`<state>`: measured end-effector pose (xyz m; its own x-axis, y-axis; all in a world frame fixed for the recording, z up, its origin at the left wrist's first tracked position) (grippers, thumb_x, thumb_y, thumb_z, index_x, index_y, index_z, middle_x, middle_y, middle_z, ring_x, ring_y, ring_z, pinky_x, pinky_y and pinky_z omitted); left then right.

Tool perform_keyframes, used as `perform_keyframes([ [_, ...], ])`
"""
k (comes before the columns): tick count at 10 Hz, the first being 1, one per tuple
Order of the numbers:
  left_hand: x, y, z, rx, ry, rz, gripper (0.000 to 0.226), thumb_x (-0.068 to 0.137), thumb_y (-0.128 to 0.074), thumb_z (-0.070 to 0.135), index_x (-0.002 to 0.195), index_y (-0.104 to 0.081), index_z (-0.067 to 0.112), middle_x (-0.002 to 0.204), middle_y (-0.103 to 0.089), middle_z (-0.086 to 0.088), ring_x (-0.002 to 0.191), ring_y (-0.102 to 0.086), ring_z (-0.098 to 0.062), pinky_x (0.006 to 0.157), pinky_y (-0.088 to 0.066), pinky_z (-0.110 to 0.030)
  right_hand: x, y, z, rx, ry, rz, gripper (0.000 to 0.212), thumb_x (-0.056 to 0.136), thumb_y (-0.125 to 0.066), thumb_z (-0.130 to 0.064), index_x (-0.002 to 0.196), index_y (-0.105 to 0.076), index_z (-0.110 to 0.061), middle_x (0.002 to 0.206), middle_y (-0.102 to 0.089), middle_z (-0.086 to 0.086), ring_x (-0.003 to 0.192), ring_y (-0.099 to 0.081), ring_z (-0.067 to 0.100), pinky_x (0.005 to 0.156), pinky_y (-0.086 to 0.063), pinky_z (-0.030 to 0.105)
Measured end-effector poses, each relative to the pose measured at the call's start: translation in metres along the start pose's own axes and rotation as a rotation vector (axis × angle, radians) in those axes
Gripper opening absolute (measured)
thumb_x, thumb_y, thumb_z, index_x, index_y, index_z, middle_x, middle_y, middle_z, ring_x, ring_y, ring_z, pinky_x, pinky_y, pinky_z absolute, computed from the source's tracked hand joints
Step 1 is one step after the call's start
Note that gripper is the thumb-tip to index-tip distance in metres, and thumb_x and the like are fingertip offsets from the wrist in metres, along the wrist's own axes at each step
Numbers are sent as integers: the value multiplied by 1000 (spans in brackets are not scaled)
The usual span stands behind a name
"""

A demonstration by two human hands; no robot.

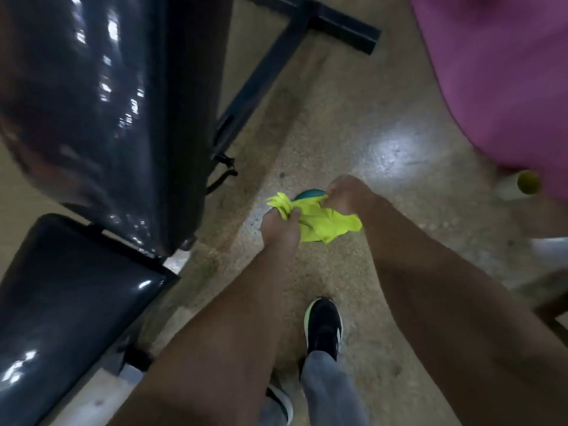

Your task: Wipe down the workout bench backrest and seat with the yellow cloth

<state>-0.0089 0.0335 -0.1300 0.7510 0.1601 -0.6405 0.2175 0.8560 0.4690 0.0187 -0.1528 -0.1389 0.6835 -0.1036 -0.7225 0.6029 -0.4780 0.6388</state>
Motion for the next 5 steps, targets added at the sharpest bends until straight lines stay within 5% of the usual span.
perform_keyframes([
  [1, 38, -32, -32, 62, 43, 23, 35, 88, -66, 34, 105, -65, 4, 104, -67, -14, 97, -63, -32, 74, -46, -30, 30, -21, 25, -4, 10, 81, 41, 100, -60, -40, 130, -69, -13, 139, -60, 13, 130, -55, 34, 107, -47, 38],
  [3, 79, -46, -40, 191, -81, 133, 46, 92, -55, 46, 118, -60, 8, 115, -63, -15, 107, -58, -33, 83, -43, -33, 61, -35, 36, 159, 56, 428, 24, 99, -59, -31, 112, -71, -15, 120, -63, 19, 110, -62, 40, 90, -54, 43],
  [5, 78, -42, -50, 315, 67, 15, 81, 87, -46, 66, 145, -28, 12, 138, -48, -18, 124, -48, -37, 99, -40, -45, 46, -35, 34, 82, -68, 380, 50, 109, -31, -47, 143, -52, -17, 139, -54, 19, 128, -51, 40, 104, -42, 48],
])
Point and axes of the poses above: each hand's wrist, its own x-axis towards the middle knuckle, its own y-axis out of the back of the hand, z = x × y, the point moved 8 cm from there along x, towards the middle knuckle
